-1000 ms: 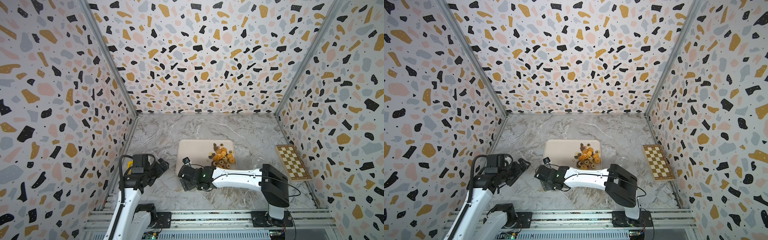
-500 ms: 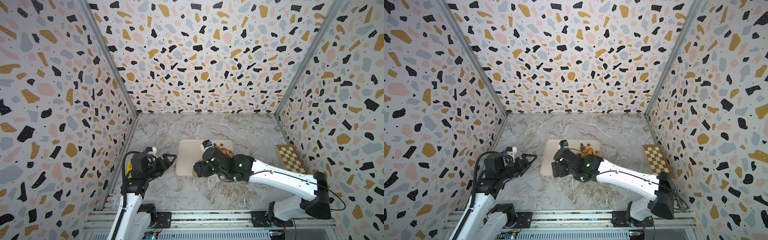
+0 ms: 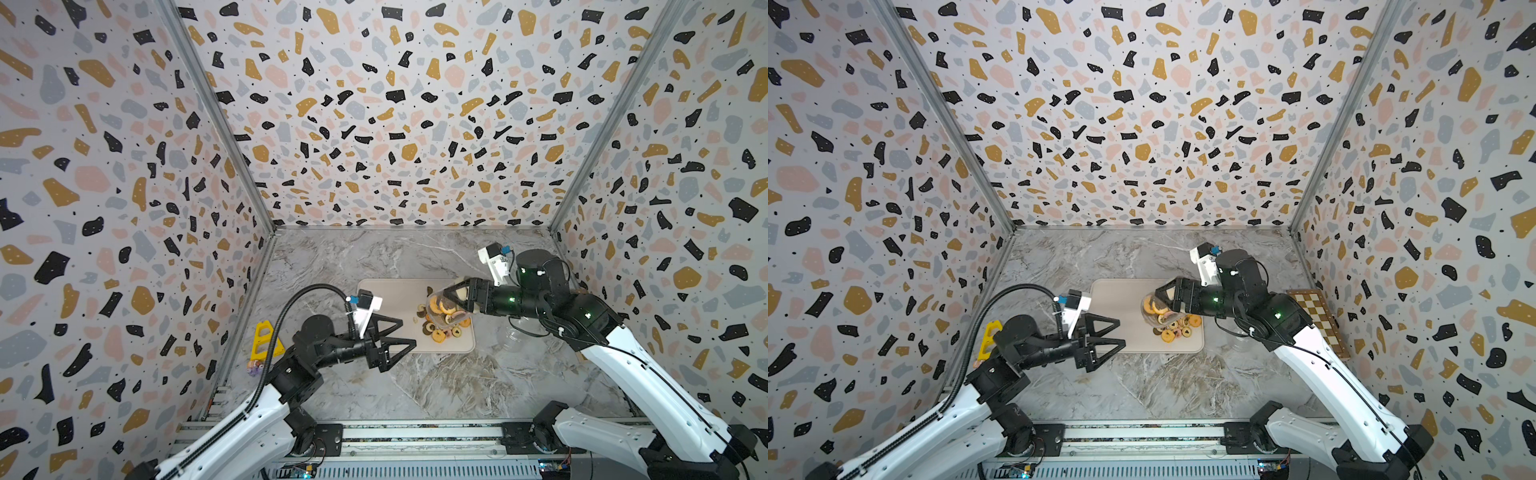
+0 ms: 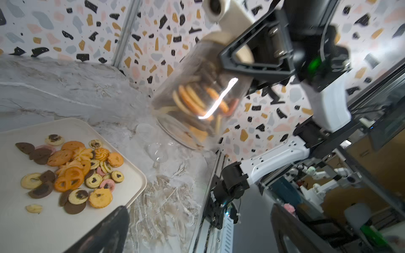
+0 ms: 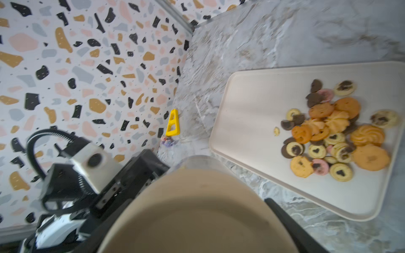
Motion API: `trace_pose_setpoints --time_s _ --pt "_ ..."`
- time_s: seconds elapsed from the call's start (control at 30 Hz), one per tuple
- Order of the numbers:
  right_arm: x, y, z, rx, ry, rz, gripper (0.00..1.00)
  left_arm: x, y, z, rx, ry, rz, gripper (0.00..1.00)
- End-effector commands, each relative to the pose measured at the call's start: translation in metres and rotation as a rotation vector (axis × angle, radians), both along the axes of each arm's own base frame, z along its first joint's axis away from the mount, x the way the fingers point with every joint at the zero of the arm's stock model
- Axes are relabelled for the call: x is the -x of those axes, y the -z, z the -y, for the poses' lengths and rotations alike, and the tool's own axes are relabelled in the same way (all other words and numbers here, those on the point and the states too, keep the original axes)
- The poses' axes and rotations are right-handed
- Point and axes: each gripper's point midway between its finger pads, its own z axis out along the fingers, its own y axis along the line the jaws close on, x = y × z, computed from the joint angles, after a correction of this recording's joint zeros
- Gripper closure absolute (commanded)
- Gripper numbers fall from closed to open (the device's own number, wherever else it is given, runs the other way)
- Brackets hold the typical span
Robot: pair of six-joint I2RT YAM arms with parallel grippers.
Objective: Pour the cookies out of the jar
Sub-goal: Pick up the jar from the center of the board.
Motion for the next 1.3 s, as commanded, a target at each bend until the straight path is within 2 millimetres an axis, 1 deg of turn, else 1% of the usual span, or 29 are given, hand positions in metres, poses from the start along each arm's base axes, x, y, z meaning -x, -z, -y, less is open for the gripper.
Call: trace_pose_setpoints --time_s 0.0,0.07,0.17,0.27,0.33,0.47,0.63,0.73,0.83,0.97,1.03,1.07,1.17,1.27 --pt "0.027 -0.053 -0.010 -0.189 -0.125 0.073 1.00 -0.007 -0.023 0.014 -0.015 -0.016 0.270 0.01" --pt "0.031 -0.051 -0.009 -0.190 -0.133 0.060 1.00 -0.011 -0.029 0.015 0.004 -0.064 0.405 0.01" --pt "0.036 -0.046 -0.010 -0.195 -0.152 0.034 1.00 -0.015 -0.037 0.017 0.023 -0.133 0.553 0.01" --pt "0.038 -0.041 -0.011 -0.196 -0.160 0.025 1.00 -0.015 -0.038 0.025 0.008 -0.114 0.600 0.01" --pt "0.039 -0.038 -0.014 -0.199 -0.168 0.015 1.00 -0.008 -0.044 0.029 0.040 -0.082 0.625 0.01" --pt "0.044 -0.034 -0.027 -0.218 -0.211 0.002 1.00 0.003 -0.049 0.035 0.093 -0.028 0.620 0.01" --pt "0.056 -0.030 -0.050 -0.224 -0.269 -0.012 1.00 0.006 -0.050 0.038 0.138 -0.025 0.612 0.01" --pt "0.059 -0.034 -0.057 -0.254 -0.285 -0.008 1.00 0.011 -0.049 0.040 0.152 -0.008 0.619 0.01" --pt "0.059 -0.040 -0.060 -0.282 -0.295 -0.007 1.00 0.011 -0.044 0.042 0.153 -0.003 0.609 0.04" --pt "0.059 -0.043 -0.061 -0.314 -0.295 -0.006 1.00 0.011 -0.041 0.040 0.167 -0.013 0.597 0.05" --pt "0.058 -0.046 -0.060 -0.326 -0.286 0.003 1.00 0.010 -0.041 0.035 0.180 -0.041 0.594 0.03" --pt "0.058 -0.049 -0.059 -0.334 -0.282 0.008 1.00 0.009 -0.040 0.031 0.188 -0.067 0.595 0.00" --pt "0.059 -0.055 -0.058 -0.356 -0.288 0.015 1.00 0.008 -0.042 0.020 0.216 -0.118 0.594 0.01" --pt "0.059 -0.056 -0.060 -0.364 -0.298 0.005 1.00 0.011 -0.051 0.015 0.251 -0.124 0.603 0.01"
